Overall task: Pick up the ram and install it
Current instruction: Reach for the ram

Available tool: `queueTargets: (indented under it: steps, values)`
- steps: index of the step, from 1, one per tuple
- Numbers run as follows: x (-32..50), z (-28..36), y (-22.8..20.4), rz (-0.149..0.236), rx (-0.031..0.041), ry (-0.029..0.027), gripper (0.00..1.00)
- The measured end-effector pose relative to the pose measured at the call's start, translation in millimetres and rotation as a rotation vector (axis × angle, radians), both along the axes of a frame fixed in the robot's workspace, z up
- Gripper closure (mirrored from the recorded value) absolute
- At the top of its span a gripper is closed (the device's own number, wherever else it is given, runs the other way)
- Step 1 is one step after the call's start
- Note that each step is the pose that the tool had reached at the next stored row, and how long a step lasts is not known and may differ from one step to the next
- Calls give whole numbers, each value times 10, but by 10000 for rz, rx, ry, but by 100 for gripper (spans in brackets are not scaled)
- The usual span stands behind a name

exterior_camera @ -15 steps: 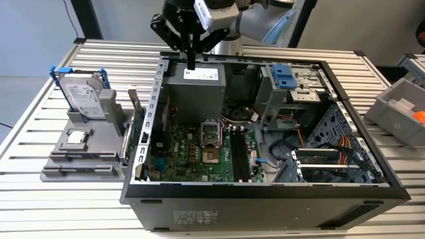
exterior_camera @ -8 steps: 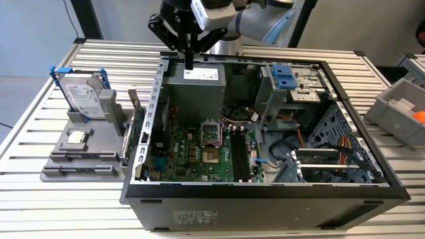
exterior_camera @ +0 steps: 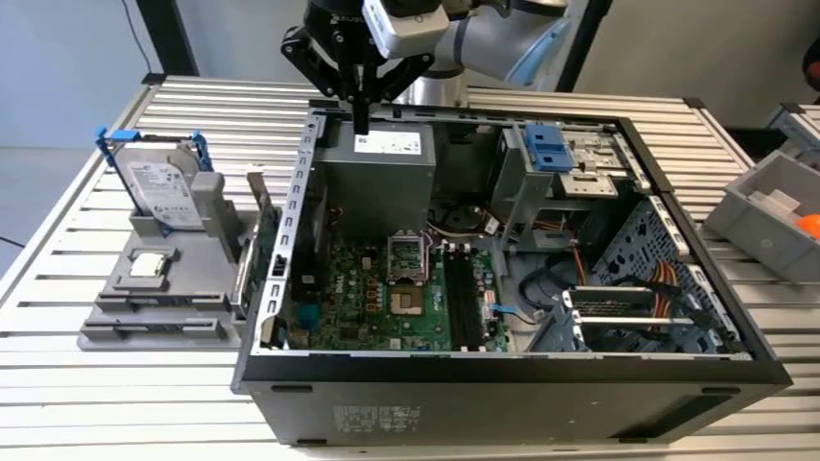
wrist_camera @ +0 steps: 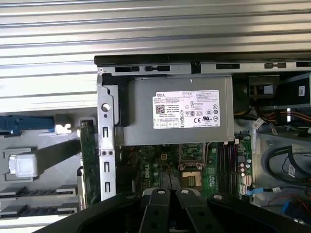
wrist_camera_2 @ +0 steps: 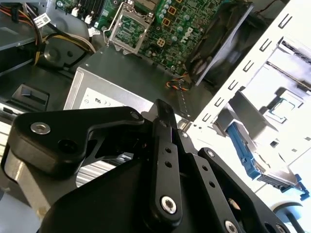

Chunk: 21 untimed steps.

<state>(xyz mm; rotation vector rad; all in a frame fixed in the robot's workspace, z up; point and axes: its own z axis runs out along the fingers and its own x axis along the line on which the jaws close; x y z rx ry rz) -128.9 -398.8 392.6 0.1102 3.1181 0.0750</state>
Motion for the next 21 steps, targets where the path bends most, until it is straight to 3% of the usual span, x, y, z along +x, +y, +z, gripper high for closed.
queueTargets:
  steps: [21]
  values:
    - [-74,0,0,0,0,19,100]
